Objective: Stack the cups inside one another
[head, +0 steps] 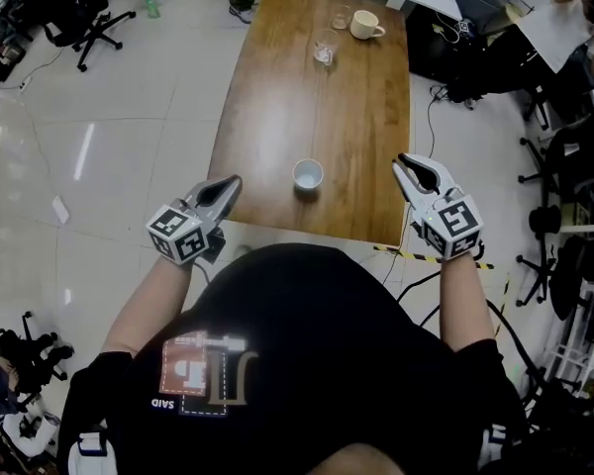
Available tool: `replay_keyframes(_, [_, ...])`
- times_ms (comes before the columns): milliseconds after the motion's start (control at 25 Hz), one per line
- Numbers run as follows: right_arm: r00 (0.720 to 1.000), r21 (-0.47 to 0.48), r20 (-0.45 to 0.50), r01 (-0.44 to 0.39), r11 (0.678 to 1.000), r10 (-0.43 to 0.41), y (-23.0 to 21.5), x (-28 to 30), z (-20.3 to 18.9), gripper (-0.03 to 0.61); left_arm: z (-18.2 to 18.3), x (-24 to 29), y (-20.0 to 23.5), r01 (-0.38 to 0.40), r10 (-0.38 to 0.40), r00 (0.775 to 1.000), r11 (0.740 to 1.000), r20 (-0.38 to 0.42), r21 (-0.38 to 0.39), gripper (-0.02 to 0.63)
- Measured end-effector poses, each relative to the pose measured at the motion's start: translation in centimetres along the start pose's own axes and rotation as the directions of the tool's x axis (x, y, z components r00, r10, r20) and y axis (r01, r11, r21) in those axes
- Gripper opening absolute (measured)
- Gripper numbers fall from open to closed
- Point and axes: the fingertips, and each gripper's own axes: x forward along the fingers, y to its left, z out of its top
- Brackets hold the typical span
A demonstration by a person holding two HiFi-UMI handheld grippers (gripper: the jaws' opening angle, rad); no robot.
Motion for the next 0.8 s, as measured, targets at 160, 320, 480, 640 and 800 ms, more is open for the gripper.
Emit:
replay_keyframes(160, [0.999,0.176,0.003,0.035,0.984,-0.037,-0.7,-2.4,-4.4,0.049,1.3,1.9,-1.0,0.022,-0.022,1.0,1.0,0.01,0.022,0.002])
replay_keyframes(320, [0.999,0.338,-0.015,0.051,0.94,-0.049,0.5,-3.4,-10.0,0.023,0.5,2.8,-2.4,0.043,-0.043,0.999,0.999,-0.015,0.024,0.002])
replay_keyframes(480, [0.999,0.505,-0.021,0.041,0.862,-0.035,2.3,-2.7,-14.2,0.014,-1.2,2.9,-3.1,0.049,-0.048,0.997,0.999,-0.053,0.013,0.002])
replay_keyframes(640, [0.999,0.623,-0.016,-0.027,0.782,0.046,5.5,-1.2,-16.9,0.014,-2.8,2.0,-3.6,0.037,-0.037,0.996,0.999,-0.08,-0.008,0.002])
replay_keyframes(800, [0.994,0.625,-0.015,-0.074,0.777,0.107,7.2,-0.2,-17.3,0.014,-3.8,1.3,-3.5,0.025,-0.026,0.995,1.0,-0.093,-0.013,0.002])
